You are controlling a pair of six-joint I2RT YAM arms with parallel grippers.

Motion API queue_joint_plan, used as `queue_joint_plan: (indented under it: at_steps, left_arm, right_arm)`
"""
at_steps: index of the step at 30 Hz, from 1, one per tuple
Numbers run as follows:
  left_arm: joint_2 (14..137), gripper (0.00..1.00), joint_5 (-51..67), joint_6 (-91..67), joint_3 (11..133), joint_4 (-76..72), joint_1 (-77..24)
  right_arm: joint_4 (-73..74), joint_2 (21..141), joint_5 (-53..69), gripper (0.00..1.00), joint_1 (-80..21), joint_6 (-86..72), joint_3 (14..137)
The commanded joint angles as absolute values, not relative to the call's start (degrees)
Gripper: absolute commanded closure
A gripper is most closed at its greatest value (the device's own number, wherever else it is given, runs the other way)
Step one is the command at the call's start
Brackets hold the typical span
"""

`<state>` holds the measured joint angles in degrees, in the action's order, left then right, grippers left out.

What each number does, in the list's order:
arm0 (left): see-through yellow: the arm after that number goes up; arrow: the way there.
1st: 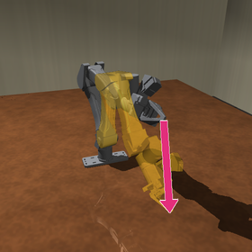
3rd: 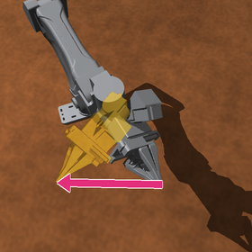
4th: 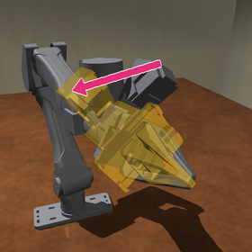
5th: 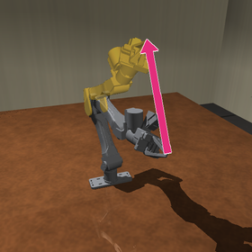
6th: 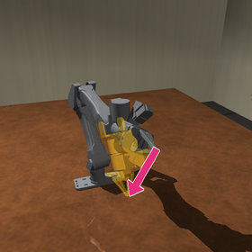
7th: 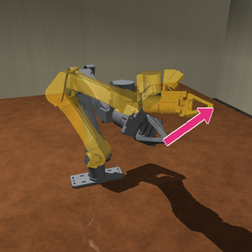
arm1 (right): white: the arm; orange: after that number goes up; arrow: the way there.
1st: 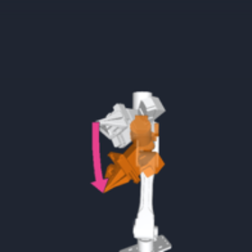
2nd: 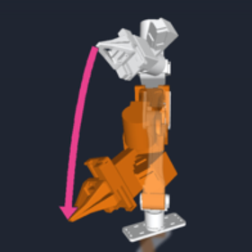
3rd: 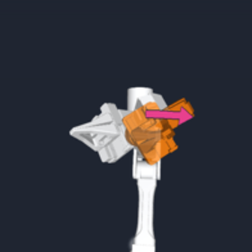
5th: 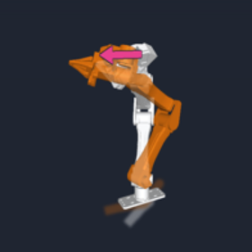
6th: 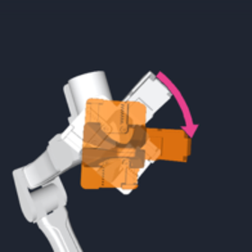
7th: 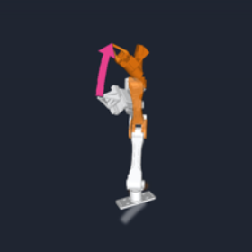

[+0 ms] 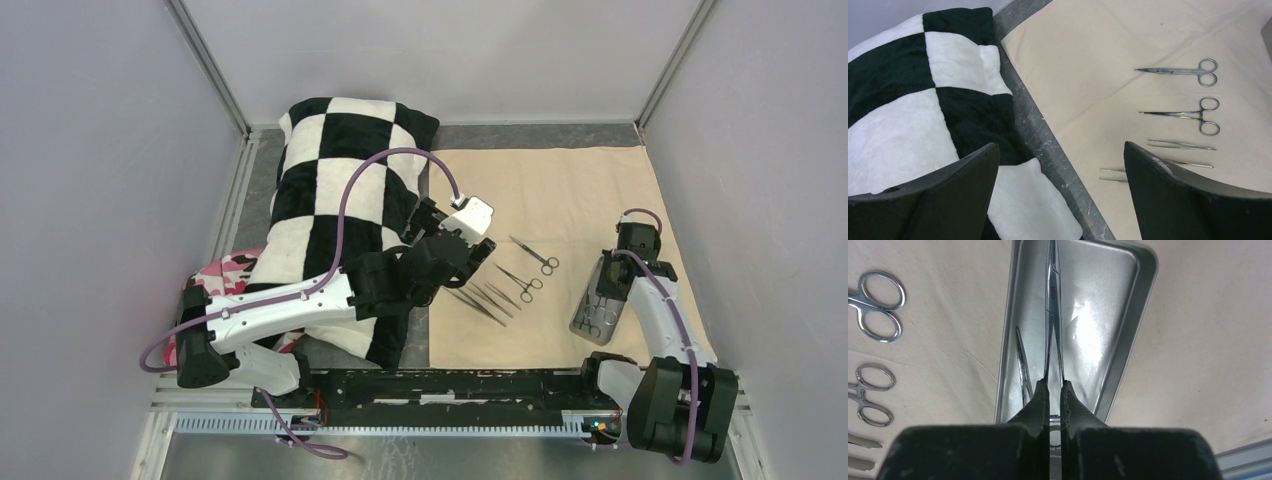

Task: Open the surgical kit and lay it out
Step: Pick up the medical item from the container, then place the medical item in the surgical kit.

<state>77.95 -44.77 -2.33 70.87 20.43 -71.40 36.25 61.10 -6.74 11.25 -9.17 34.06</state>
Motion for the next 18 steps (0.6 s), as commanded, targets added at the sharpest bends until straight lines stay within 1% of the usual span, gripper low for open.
queue_joint_plan:
  at_steps: [1,4,8,11,15,18]
  left_arm:
    - [76.46,0.0,-45.09,-0.97,71.19,18.02,-71.79]
    - [76.55,0.0,-45.1,-0.97,71.19,18.06,-71.72]
    - [76.71,0.0,-45.26,-0.89,71.18,18.09,-71.66]
    - [76.84,0.0,-45.26,-0.94,71.19,18.1,-71.63]
    - [76.82,0.0,-45.09,-0.9,71.1,18.04,-71.69]
    - [76.77,0.0,-45.18,-0.8,71.05,17.89,-71.68]
  right_arm:
    - [34.73,59.26,-8.75,1.0,9.25,-6.11,39.68]
    - [36.87,62.14,-12.55,1.0,6.46,-4.31,44.22]
    - [36.66,63.55,-13.28,1.0,5.43,-1.43,47.28]
    - [33.9,66.09,-9.4,1.0,2.97,3.86,49.7]
    - [31.62,74.55,-7.04,1.0,-2.67,9.48,54.13]
    - [27.3,78.76,-4.97,1.0,-4.82,14.04,55.26]
